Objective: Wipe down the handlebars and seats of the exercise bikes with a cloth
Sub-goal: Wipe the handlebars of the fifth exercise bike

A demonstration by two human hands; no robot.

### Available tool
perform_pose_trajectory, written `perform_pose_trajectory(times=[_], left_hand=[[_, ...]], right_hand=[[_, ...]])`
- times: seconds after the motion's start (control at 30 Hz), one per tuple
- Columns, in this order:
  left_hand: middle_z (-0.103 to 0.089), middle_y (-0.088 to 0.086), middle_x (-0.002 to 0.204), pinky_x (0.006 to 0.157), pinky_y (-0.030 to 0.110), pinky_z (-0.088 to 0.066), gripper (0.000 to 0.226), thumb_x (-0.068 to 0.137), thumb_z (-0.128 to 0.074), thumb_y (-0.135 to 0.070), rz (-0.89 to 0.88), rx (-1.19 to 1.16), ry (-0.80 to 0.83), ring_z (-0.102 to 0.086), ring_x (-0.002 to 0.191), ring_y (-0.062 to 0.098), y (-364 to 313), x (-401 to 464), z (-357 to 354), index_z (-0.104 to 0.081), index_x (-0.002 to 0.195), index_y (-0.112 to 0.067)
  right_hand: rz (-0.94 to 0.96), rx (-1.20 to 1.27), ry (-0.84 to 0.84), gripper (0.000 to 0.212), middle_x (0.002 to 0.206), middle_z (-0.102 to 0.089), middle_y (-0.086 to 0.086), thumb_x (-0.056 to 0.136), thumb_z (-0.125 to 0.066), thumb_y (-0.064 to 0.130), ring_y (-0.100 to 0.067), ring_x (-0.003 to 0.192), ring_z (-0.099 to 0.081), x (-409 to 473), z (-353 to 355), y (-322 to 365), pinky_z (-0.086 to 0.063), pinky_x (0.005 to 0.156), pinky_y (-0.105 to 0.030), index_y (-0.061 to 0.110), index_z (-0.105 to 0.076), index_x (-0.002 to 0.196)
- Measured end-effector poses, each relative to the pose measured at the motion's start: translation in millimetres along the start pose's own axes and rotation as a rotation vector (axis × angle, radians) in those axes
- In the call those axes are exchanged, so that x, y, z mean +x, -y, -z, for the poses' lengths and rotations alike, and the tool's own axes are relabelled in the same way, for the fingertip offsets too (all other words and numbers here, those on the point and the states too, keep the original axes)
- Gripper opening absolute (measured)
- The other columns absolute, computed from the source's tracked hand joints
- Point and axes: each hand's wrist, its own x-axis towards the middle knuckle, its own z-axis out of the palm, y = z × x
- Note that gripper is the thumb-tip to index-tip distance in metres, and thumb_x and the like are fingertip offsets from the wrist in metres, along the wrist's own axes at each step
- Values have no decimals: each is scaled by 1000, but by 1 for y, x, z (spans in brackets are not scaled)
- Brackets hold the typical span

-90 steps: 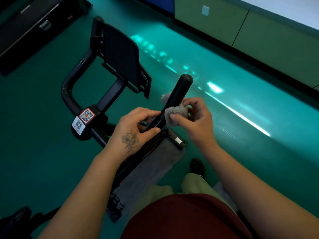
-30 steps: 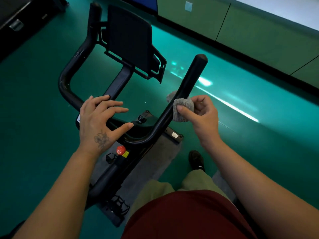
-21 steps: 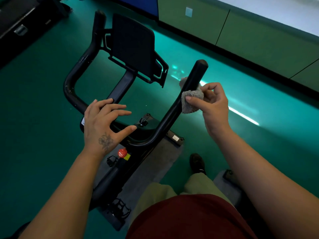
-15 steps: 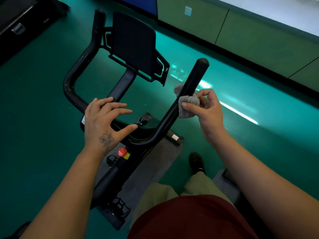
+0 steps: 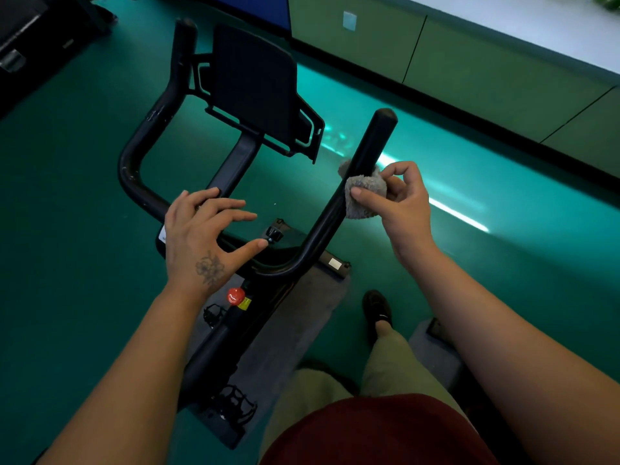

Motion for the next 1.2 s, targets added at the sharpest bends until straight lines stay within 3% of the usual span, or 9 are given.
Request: perform_pose_trajectory(times=[0.1, 0.23, 0.37, 0.53, 0.7, 1.0, 1.2], left_hand=[[-70, -14, 129, 126, 52, -20, 52, 82, -70, -74, -14, 6, 4, -48, 141, 21, 2, -1, 0, -79, 114, -34], [-69, -15, 129, 126, 50, -20, 52, 82, -70, -74, 3, 9, 18, -47, 142, 20, 1, -1, 1, -79, 115, -35], [-69, -16, 129, 127, 49, -19, 52, 82, -69, -75, 26, 2, 22, -46, 142, 19, -2, 1, 3, -79, 114, -36], [-68, -18, 131, 127, 51, -17, 51, 82, -69, -75, 65, 3, 41, -45, 144, 18, -4, 1, 3, -78, 115, -37], [-68, -18, 131, 128, 49, -16, 51, 83, -69, -75, 89, 8, 30, -45, 143, 17, -6, 2, 1, -78, 116, -37], [-70, -15, 129, 127, 50, -19, 52, 83, -71, -73, 47, 27, -9, -48, 141, 20, -2, 0, -2, -78, 116, -34], [-69, -16, 129, 128, 47, -16, 54, 82, -72, -73, 3, -13, 4, -46, 143, 20, 1, -1, 1, -77, 120, -34]], right_hand=[[-9, 13, 5, 49, 112, -67, -34, 69, -93, 25, -32, 93, -67, -13, -9, -12, -55, 77, -47, 26, -52, 96], [-60, 11, 26, 44, 99, -71, -21, 79, -90, 11, -26, 85, -68, -39, -18, -27, -58, 75, -45, 22, -51, 99], [-47, -26, 47, 45, 100, -67, -29, 70, -94, 30, -39, 84, -64, -36, -15, -24, -56, 76, -59, 27, -55, 93], [-30, -35, 120, 46, 90, -61, -9, 69, -94, 27, -20, 83, -59, -21, -5, -19, -52, 74, -45, 16, -57, 94], [-40, -18, 104, 49, 90, -62, -8, 65, -94, 35, -20, 81, -59, -16, 0, -22, -52, 70, -41, 19, -57, 93], [-53, 16, 115, 44, 89, -59, -11, 75, -90, 19, -17, 77, -60, -39, -16, -39, -56, 67, -34, 18, -52, 95], [-42, -22, -57, 50, 91, -62, -7, 66, -93, 37, -17, 79, -59, -31, -15, -27, -50, 67, -34, 23, -54, 94]])
